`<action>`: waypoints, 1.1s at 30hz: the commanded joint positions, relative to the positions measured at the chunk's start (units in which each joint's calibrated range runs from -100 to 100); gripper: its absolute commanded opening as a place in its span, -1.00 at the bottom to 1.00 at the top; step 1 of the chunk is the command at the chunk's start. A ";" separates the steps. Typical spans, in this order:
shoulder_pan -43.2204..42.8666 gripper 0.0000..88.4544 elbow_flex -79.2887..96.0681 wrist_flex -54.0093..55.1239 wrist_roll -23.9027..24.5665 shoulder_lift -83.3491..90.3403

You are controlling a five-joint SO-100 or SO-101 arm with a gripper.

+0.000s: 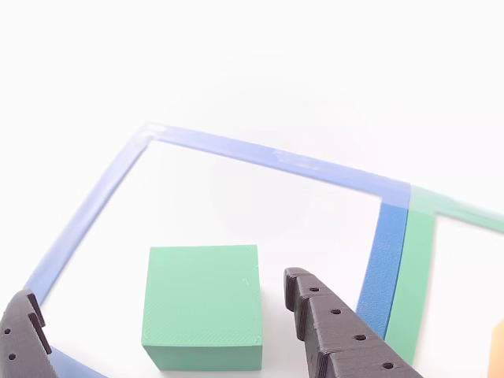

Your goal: Tower of hanoi

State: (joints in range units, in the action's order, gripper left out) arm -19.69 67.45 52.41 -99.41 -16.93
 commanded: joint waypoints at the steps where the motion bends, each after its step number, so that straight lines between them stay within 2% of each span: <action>1: 0.23 -0.24 -0.81 1.44 -0.59 0.33; 8: 0.13 -0.42 -0.27 1.44 -0.59 0.25; 33: -0.83 -0.81 1.28 1.92 -0.59 0.66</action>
State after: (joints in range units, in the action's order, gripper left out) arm -19.69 68.67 52.81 -99.41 -16.93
